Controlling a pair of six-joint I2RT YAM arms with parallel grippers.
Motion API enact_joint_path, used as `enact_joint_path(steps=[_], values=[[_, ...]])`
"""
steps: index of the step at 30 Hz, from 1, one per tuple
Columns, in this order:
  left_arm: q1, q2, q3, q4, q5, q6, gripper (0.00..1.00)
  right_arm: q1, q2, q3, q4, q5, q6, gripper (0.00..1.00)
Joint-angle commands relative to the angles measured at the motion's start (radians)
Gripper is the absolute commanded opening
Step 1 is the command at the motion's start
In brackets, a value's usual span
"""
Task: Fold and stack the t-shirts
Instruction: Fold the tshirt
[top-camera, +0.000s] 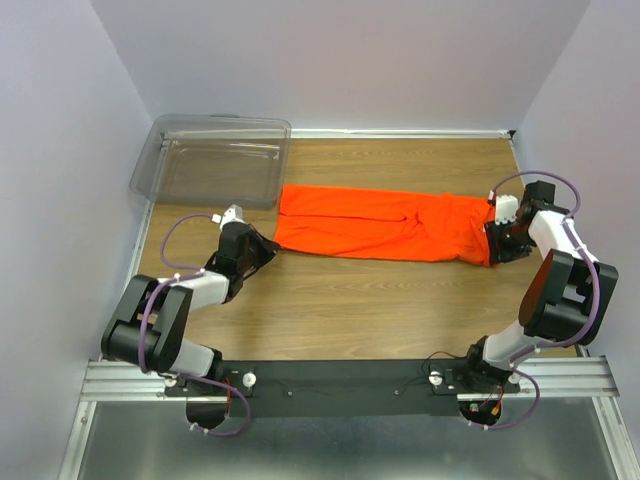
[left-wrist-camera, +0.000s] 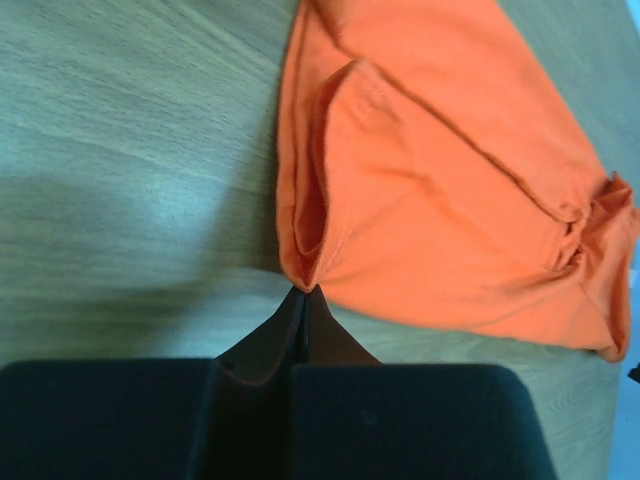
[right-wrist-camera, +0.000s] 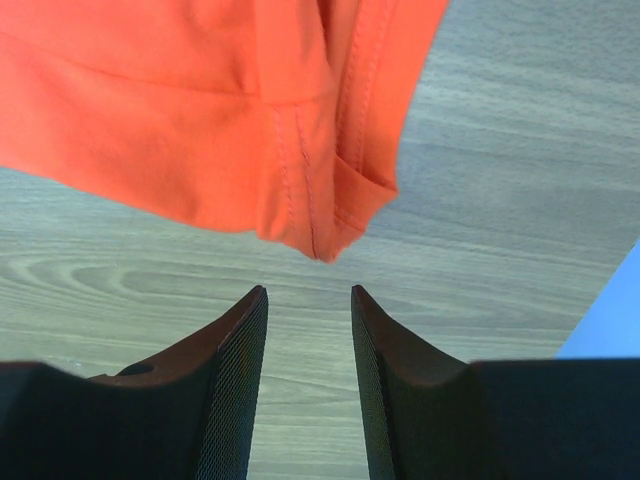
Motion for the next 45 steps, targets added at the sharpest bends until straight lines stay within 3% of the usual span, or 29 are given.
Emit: enact_joint_path(steps=[1,14,23,29,39,40,43,45], values=[[-0.007,-0.083,-0.04,-0.003,-0.051,-0.014,0.0,-0.015,-0.012,0.002,-0.031,-0.027,-0.011,0.46],[-0.007,-0.132,-0.057,-0.017,-0.044,-0.013,0.0,-0.015,0.141,0.101,-0.037,-0.181,0.005,0.45],[-0.005,-0.163,-0.067,-0.034,-0.047,-0.011,0.0,-0.015,0.123,0.099,-0.037,-0.1,-0.009,0.11],[-0.005,-0.2,-0.078,-0.051,-0.051,-0.011,0.0,-0.027,0.106,0.108,-0.034,-0.066,-0.014,0.0],[0.001,-0.298,-0.107,-0.104,-0.087,-0.013,0.0,-0.061,0.107,0.16,-0.028,-0.052,-0.018,0.0],[0.001,-0.303,-0.106,-0.106,-0.085,-0.011,0.0,-0.061,0.11,0.157,-0.029,-0.093,-0.015,0.03],[0.001,-0.298,-0.106,-0.103,-0.074,-0.01,0.0,-0.061,0.112,0.146,-0.044,-0.211,-0.025,0.28],[0.001,-0.29,-0.106,-0.098,-0.068,-0.01,0.0,-0.061,0.12,0.143,-0.058,-0.257,-0.028,0.34]])
